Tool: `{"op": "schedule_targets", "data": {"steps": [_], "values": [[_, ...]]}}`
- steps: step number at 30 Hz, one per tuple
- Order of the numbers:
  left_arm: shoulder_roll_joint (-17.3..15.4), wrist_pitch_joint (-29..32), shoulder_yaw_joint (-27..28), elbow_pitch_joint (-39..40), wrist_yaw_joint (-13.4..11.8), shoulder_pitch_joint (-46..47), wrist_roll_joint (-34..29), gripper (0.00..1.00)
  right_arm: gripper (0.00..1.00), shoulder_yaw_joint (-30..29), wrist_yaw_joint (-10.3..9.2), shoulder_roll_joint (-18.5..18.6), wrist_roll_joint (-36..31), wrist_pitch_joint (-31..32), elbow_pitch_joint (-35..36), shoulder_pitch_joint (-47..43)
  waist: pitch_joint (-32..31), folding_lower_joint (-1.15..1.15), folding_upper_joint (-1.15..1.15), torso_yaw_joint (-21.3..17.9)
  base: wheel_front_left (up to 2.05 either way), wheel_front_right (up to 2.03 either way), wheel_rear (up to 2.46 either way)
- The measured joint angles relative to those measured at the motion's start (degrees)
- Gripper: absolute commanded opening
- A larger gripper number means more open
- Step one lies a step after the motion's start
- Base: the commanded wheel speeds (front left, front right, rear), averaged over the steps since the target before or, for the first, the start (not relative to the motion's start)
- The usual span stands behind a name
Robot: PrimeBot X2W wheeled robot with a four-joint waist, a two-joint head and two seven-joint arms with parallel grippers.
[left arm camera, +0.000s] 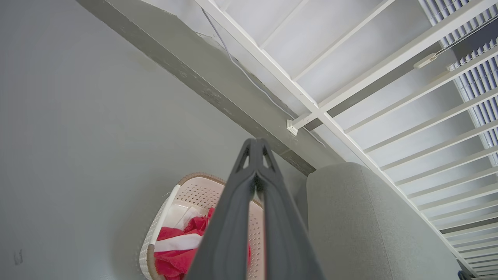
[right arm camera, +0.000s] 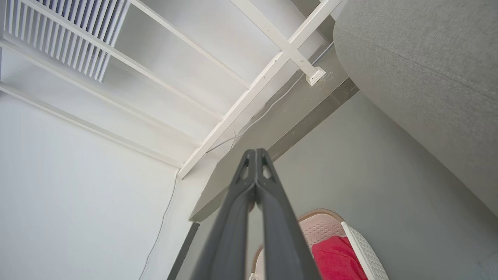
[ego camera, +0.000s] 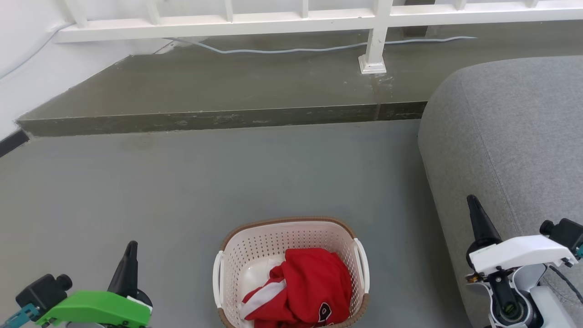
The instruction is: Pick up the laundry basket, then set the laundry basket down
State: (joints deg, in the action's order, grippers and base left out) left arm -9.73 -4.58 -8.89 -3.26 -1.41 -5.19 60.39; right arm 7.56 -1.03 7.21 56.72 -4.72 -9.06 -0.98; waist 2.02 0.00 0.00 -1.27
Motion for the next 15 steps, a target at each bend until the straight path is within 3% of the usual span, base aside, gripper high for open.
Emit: {"op": "schedule_targets", "data": {"steps": [15], "values": [[1.3, 1.7, 2.3, -3.2, 2.3, 2.2, 10.8, 0.00, 0.00, -2.9, 2.04, -0.2, 11.9, 2.1, -1.6, 0.7, -0.5, 0.00, 0.00, 0.4, 0.00, 0.00, 0.00]]}}
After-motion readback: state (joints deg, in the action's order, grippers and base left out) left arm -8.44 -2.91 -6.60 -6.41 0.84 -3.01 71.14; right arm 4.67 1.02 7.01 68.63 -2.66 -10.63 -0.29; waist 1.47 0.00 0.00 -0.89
